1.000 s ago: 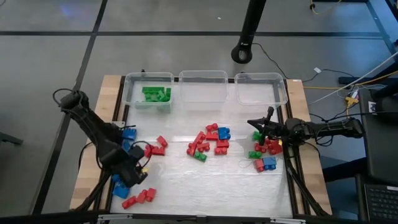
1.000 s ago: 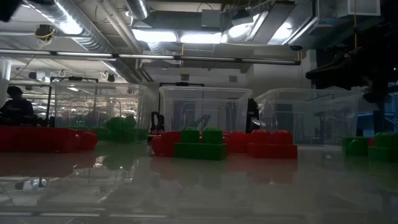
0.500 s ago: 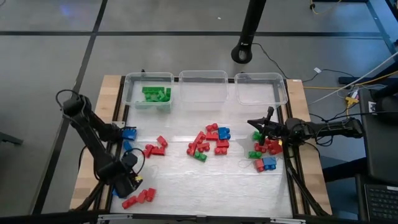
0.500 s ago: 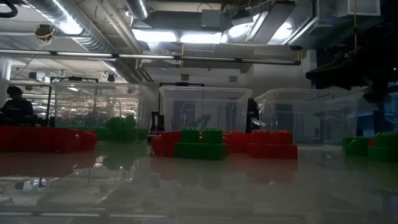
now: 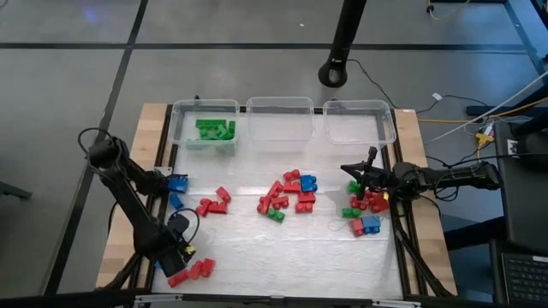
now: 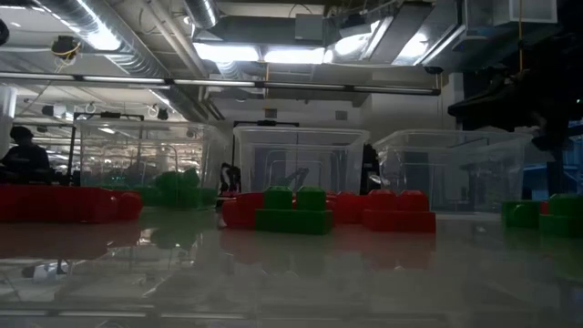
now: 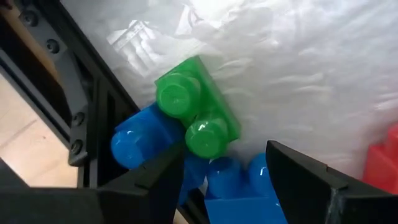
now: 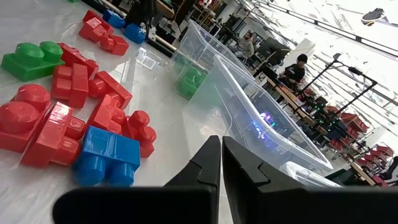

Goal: Sort blocks
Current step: Put the green game piece into the left transparent bin

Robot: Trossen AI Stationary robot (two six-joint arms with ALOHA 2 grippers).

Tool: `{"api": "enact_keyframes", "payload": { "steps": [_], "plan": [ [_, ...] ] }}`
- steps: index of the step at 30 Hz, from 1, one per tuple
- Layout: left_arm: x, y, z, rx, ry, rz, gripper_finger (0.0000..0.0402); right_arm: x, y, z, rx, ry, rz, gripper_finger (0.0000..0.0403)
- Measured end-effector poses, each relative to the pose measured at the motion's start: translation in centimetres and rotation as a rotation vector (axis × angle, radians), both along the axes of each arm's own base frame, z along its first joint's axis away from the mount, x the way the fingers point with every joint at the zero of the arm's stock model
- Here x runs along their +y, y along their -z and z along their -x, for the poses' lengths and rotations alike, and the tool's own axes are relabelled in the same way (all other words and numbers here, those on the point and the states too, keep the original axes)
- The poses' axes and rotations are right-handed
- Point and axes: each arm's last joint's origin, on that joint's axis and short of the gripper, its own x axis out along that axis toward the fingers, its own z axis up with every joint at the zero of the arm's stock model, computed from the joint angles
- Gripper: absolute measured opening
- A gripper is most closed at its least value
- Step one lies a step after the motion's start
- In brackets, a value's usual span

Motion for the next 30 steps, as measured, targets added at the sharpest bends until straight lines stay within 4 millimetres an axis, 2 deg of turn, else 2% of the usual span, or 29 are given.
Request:
{"api": "enact_keyframes", "payload": {
  "steps": [8,16,30],
  "plan": [
    [-0.6,0.8,-0.4,-0.012,0.032,0.018,0.0211,0.0,0.0,0.0,0.000,0.000,0.000,0.0019],
    [-0.3,1.6,-0.2,-0.014,0.039,0.028,0.0211,0.0,0.0,0.0,0.000,0.000,0.000,0.0019],
    [0.0,1.7,-0.3,-0.048,0.083,-0.010,0.0211,0.0,0.0,0.0,0.000,0.000,0.000,0.0019]
  ]
}}
